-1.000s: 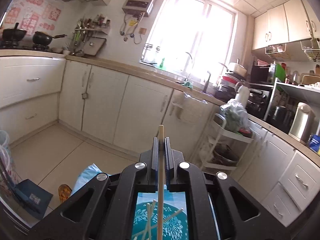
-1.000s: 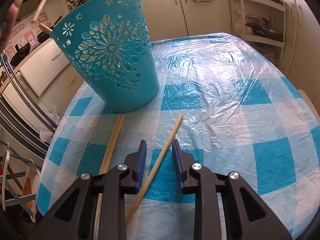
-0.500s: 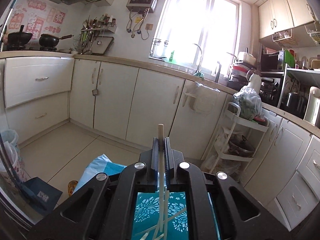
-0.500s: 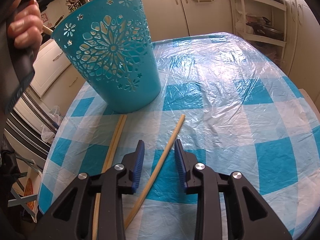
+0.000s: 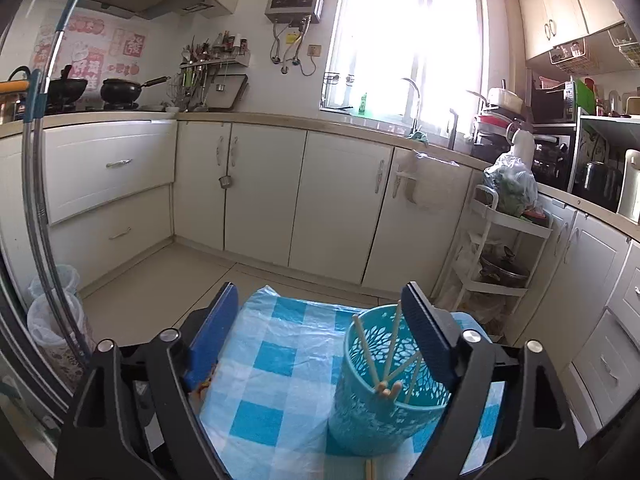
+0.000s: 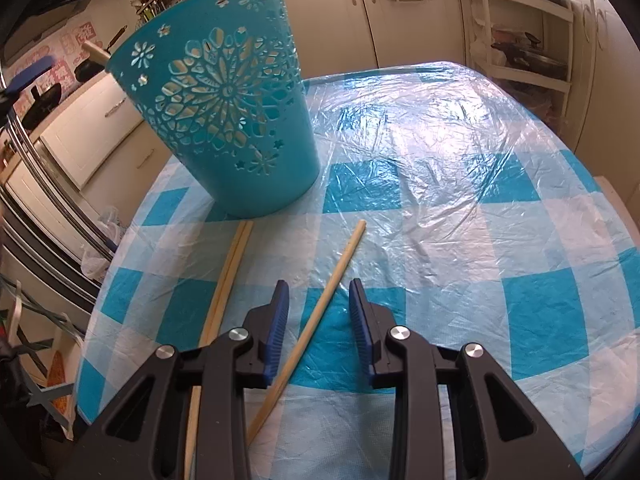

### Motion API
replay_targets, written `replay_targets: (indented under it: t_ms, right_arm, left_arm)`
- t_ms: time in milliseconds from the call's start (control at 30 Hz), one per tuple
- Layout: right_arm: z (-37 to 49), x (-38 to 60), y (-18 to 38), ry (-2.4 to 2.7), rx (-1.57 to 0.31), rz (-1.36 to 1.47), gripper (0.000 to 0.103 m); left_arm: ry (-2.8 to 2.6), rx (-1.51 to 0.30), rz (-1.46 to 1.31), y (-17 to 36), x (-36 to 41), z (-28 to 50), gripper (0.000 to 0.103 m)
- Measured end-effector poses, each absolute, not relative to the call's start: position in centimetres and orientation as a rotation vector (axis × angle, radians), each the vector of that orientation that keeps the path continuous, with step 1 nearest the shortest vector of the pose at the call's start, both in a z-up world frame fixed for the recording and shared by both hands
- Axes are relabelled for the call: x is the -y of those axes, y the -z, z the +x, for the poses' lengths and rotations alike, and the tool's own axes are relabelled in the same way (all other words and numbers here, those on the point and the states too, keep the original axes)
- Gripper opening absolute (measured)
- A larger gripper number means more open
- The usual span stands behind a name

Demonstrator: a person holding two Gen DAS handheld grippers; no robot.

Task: Organize utensils
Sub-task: 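Close the right gripper on the loose chopstick beside the bundle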

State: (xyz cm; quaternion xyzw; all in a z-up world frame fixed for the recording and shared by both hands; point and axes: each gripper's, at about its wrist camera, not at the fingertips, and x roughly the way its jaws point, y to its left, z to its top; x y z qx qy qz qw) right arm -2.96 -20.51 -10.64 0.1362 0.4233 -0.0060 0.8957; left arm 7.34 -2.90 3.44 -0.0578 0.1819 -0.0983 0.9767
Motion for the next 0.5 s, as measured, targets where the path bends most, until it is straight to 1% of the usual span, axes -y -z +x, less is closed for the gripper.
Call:
replay_targets:
  t_ms: [33, 100, 133, 200, 333, 500]
  right_arm:
    - [-2.9, 20.0, 10.6, 0.025, -0.879, 0.234, 0.029]
    - [-2.8, 19.0, 10.6, 0.027, -0.888, 0.137, 0.018]
    - [-2.9, 18.9, 10.6, -0.002, -0.899, 0.129, 0.011]
    - [-2.9, 19.0, 10.4, -0.040, -0.926, 0.130, 0.010]
    - [-2.6, 19.7, 10.5, -0.038, -0.964, 0.163, 0.010]
    - [-1.9, 18.4, 10.4, 0.003, -0.982, 0.097, 0.012]
  left_arm:
    - [0.191, -0.372, -0.119, -3.2, 2.0, 6.5, 0.087]
    - [0.192, -0.390, -0.114, -2.6, 0.8, 5.4, 0.088]
    - [0.192, -0.403, -0.111, -2.2, 0.2, 4.9, 0.089]
    - [0.194, -0.434, -0.107, -1.2, -1.1, 4.1, 0.089]
    - [0.192, -0.507, -0.101, 0.9, -3.0, 3.8, 0.089]
    - [0.185, -0.616, -0.107, 3.6, -3.8, 4.3, 0.089]
